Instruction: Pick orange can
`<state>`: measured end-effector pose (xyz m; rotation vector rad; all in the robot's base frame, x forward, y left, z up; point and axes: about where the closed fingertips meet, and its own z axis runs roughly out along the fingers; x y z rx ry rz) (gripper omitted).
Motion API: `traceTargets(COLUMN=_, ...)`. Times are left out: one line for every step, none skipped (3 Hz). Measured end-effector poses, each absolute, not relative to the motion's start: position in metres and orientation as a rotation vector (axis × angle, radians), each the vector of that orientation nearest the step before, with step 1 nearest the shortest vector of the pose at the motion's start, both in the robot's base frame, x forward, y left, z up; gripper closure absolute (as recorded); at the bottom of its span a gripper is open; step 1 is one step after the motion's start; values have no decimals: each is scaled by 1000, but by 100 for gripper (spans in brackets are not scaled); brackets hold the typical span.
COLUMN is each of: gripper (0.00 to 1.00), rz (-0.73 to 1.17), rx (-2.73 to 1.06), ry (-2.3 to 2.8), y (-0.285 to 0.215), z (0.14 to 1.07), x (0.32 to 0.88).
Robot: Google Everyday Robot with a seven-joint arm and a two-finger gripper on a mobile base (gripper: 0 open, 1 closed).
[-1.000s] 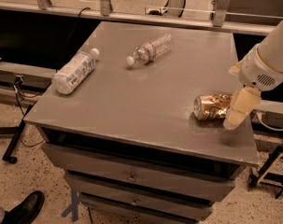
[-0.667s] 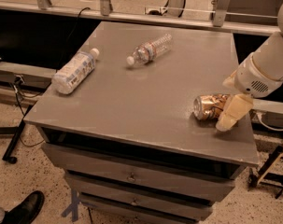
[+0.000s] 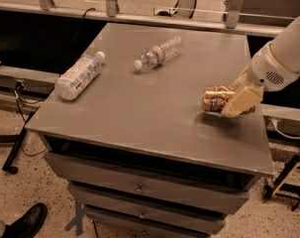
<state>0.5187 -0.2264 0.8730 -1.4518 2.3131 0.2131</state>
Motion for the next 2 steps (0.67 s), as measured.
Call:
traceTargets(gripper=88, rz=235, rx=-1396, ry=2215, y=-209, z=932, x=534)
traceTargets(gripper=100, rz=224, rx=-1389, ry=2193, y=-207, z=943, x=537)
